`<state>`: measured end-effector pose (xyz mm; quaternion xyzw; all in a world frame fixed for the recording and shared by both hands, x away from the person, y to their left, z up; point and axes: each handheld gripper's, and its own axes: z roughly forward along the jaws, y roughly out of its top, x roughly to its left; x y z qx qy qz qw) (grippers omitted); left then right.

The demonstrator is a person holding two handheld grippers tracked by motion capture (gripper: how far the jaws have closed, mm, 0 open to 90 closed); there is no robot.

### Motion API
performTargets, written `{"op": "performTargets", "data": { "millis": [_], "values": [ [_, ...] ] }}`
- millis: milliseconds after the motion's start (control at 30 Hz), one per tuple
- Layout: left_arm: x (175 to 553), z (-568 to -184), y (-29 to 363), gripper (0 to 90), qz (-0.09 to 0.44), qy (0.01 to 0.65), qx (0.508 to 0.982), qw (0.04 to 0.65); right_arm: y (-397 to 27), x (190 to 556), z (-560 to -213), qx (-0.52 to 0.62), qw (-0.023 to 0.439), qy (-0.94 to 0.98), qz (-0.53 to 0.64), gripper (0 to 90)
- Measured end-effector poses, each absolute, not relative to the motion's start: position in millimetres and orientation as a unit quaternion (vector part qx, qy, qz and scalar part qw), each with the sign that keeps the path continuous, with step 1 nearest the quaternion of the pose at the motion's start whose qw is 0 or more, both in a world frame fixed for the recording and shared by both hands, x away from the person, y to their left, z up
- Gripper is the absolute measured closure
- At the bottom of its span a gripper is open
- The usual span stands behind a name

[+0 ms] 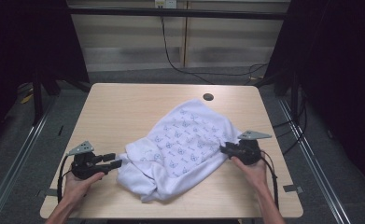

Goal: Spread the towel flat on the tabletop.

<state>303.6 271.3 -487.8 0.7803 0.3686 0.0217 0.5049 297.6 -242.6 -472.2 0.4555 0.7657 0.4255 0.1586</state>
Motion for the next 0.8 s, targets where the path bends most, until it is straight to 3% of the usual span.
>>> {"op": "performTargets", "data": {
  "millis": [167, 367, 567, 667, 733, 767, 800],
  "values": [
    [287.9, -479.7, 258.1, 49.3, 0.014, 0.342, 0.788, 0.511, -178.7, 285.9, -468.3, 0.390, 0.119, 0.801, 0.439, 64.1],
    [283.3, -470.9, 259.2, 47.8, 0.020, 0.352, 0.765, 0.538, -109.1, 289.8, -466.1, 0.333, 0.074, 0.820, 0.460, 61.9],
    [283.8, -470.9, 254.2, 45.5, 0.008, 0.342, 0.770, 0.539, -60.7, 299.1, -464.6, 0.294, 0.031, 0.825, 0.481, 58.0],
    [286.2, -473.2, 244.5, 39.4, 0.021, 0.337, 0.783, 0.522, -44.3, 306.9, -475.5, 0.290, 0.012, 0.839, 0.460, 56.3],
    [286.9, -474.4, 242.5, 35.9, 0.014, 0.335, 0.785, 0.521, -40.9, 308.4, -481.4, 0.292, 0.003, 0.841, 0.455, 58.6],
    [286.9, -477.4, 238.5, 35.4, 0.016, 0.336, 0.791, 0.511, -39.4, 306.1, -487.7, 0.287, 0.001, 0.845, 0.451, 78.9],
    [287.5, -479.0, 236.9, 34.9, 0.010, 0.331, 0.797, 0.506, -41.9, 303.5, -487.9, 0.288, 0.005, 0.843, 0.455, 85.3]
  ]
}}
